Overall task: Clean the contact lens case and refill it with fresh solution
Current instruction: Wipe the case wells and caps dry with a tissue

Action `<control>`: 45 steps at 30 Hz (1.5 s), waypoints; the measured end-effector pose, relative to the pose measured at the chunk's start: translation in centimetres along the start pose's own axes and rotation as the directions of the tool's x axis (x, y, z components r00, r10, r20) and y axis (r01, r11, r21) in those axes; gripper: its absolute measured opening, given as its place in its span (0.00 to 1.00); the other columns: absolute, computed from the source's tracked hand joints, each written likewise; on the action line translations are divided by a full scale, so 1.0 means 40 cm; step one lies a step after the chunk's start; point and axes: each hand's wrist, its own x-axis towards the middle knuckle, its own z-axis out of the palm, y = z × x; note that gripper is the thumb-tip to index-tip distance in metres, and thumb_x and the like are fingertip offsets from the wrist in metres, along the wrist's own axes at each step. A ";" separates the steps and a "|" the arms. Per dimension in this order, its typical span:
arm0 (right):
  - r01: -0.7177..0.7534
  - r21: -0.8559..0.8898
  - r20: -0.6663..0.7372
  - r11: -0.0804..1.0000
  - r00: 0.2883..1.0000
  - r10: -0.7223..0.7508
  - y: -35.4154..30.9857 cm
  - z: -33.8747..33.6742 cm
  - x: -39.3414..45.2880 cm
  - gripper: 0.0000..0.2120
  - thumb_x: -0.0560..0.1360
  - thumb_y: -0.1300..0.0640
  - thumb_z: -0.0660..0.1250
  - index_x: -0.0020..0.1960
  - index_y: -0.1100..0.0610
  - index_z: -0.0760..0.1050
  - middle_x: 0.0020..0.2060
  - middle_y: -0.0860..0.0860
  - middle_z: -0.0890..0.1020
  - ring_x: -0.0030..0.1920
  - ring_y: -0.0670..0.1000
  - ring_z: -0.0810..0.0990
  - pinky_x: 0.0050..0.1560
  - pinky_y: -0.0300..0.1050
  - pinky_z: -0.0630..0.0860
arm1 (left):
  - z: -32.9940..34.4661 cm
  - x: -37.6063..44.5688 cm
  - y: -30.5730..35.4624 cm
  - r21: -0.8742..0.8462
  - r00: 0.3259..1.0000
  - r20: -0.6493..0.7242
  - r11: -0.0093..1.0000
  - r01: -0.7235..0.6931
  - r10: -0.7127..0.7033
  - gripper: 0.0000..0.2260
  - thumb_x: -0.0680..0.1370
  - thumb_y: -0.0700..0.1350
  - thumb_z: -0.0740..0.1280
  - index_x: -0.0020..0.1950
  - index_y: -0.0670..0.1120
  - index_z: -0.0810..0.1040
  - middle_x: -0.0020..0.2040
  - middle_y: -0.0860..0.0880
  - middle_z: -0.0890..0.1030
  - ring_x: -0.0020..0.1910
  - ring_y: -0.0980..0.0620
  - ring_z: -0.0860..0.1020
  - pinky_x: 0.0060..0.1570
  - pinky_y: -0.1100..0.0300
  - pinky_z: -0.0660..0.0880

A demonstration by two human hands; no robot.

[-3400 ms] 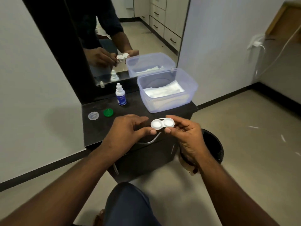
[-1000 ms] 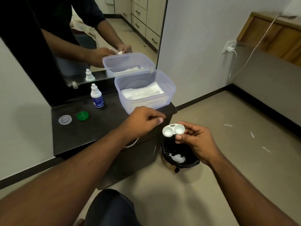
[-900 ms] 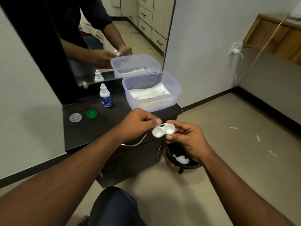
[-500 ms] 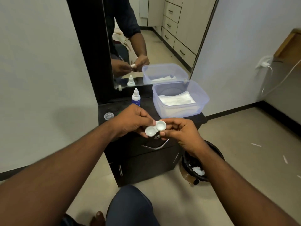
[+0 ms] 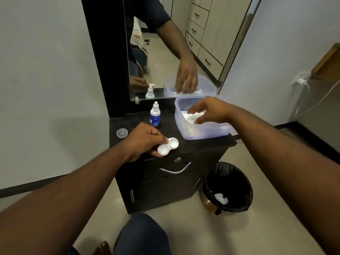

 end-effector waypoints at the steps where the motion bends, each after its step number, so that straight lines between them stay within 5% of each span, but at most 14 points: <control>1: -0.014 -0.065 0.057 0.998 0.998 0.017 0.002 0.004 0.013 0.20 0.73 0.59 0.72 0.64 0.53 0.75 0.57 0.48 0.78 0.57 0.47 0.75 0.54 0.36 0.70 | -0.001 0.002 -0.002 -0.009 1.000 -0.006 1.000 0.001 -0.001 0.07 0.74 0.35 0.71 0.46 0.31 0.81 0.43 0.38 0.83 0.32 0.51 0.83 0.27 0.62 0.78; 11: -0.009 -0.066 0.014 0.998 1.000 0.010 0.031 0.036 0.061 0.13 0.71 0.62 0.73 0.56 0.56 0.78 0.45 0.50 0.79 0.40 0.48 0.76 0.46 0.37 0.75 | -0.006 -0.007 -0.012 -0.115 1.000 -0.011 0.993 -0.024 0.023 0.06 0.75 0.34 0.69 0.47 0.30 0.80 0.42 0.42 0.83 0.33 0.52 0.84 0.27 0.63 0.78; 22: -0.047 0.152 -0.078 0.987 0.995 0.060 0.029 -0.020 0.008 0.04 0.73 0.62 0.70 0.47 0.58 0.77 0.43 0.54 0.79 0.46 0.55 0.78 0.48 0.44 0.78 | -0.009 -0.003 -0.019 -0.131 0.998 -0.040 0.990 -0.047 0.043 0.04 0.75 0.33 0.68 0.43 0.31 0.77 0.40 0.38 0.80 0.31 0.53 0.82 0.27 0.62 0.78; 24: -0.010 0.273 -0.216 0.962 0.974 0.071 0.020 -0.038 -0.014 0.02 0.73 0.61 0.67 0.45 0.58 0.75 0.42 0.53 0.77 0.45 0.53 0.76 0.44 0.41 0.76 | -0.012 0.000 -0.021 -0.143 0.998 -0.042 0.988 -0.059 0.053 0.04 0.75 0.33 0.68 0.40 0.34 0.77 0.37 0.40 0.80 0.29 0.54 0.81 0.26 0.63 0.77; 26: 0.054 0.464 -0.429 0.884 0.887 0.171 -0.003 -0.059 -0.037 0.02 0.73 0.61 0.65 0.45 0.56 0.73 0.41 0.51 0.76 0.44 0.52 0.75 0.42 0.41 0.74 | -0.016 0.001 -0.022 -0.131 0.996 -0.046 0.988 -0.077 0.072 0.06 0.74 0.33 0.69 0.37 0.36 0.76 0.34 0.42 0.80 0.29 0.53 0.80 0.27 0.64 0.76; 28: 0.125 0.688 -0.497 0.715 0.799 0.339 -0.042 -0.076 -0.060 0.04 0.73 0.60 0.64 0.45 0.53 0.73 0.43 0.50 0.77 0.48 0.54 0.76 0.46 0.48 0.79 | -0.019 -0.002 -0.023 -0.142 0.995 -0.047 0.986 -0.091 0.085 0.07 0.74 0.33 0.69 0.37 0.37 0.76 0.34 0.42 0.80 0.31 0.51 0.80 0.28 0.63 0.77; 31: 0.126 0.913 -0.320 0.387 0.809 0.493 -0.112 -0.063 -0.087 0.06 0.73 0.59 0.66 0.48 0.52 0.74 0.50 0.54 0.78 0.52 0.58 0.77 0.51 0.57 0.81 | -0.022 -0.015 -0.022 -0.198 0.996 -0.039 0.977 -0.083 0.077 0.07 0.76 0.35 0.68 0.38 0.38 0.75 0.42 0.39 0.81 0.37 0.47 0.82 0.33 0.57 0.81; 36: 0.052 0.975 -0.141 0.218 0.898 0.416 -0.215 0.038 -0.140 0.07 0.72 0.61 0.71 0.49 0.58 0.76 0.42 0.55 0.83 0.41 0.52 0.81 0.39 0.45 0.80 | -0.048 -0.052 -0.048 -0.283 0.994 -0.084 0.954 -0.094 0.073 0.05 0.78 0.36 0.65 0.43 0.39 0.78 0.44 0.40 0.82 0.40 0.43 0.84 0.40 0.49 0.83; 39: 0.037 0.955 -0.160 0.294 0.899 0.407 -0.244 0.143 -0.145 0.04 0.71 0.60 0.72 0.44 0.57 0.78 0.39 0.55 0.83 0.39 0.53 0.81 0.39 0.47 0.78 | -0.077 -0.079 -0.068 -0.265 0.986 -0.130 0.955 -0.134 0.102 0.04 0.77 0.34 0.65 0.45 0.40 0.78 0.45 0.41 0.82 0.40 0.44 0.84 0.39 0.51 0.82; 42: 0.062 0.758 -0.369 0.650 0.862 0.348 -0.238 0.245 -0.129 0.04 0.70 0.56 0.72 0.39 0.55 0.78 0.35 0.51 0.82 0.36 0.46 0.77 0.38 0.40 0.74 | -0.101 -0.090 -0.081 -0.268 0.978 -0.191 0.954 -0.133 0.083 0.05 0.76 0.33 0.66 0.44 0.41 0.78 0.47 0.39 0.81 0.43 0.42 0.84 0.37 0.53 0.81; 45: 0.171 0.589 -0.522 0.790 0.827 0.210 -0.234 0.307 -0.123 0.04 0.71 0.57 0.72 0.39 0.54 0.77 0.33 0.45 0.79 0.34 0.39 0.74 0.34 0.28 0.68 | -0.104 -0.091 -0.080 -0.286 0.970 -0.238 0.951 -0.120 0.051 0.06 0.75 0.32 0.66 0.39 0.40 0.76 0.42 0.40 0.80 0.37 0.46 0.83 0.35 0.55 0.81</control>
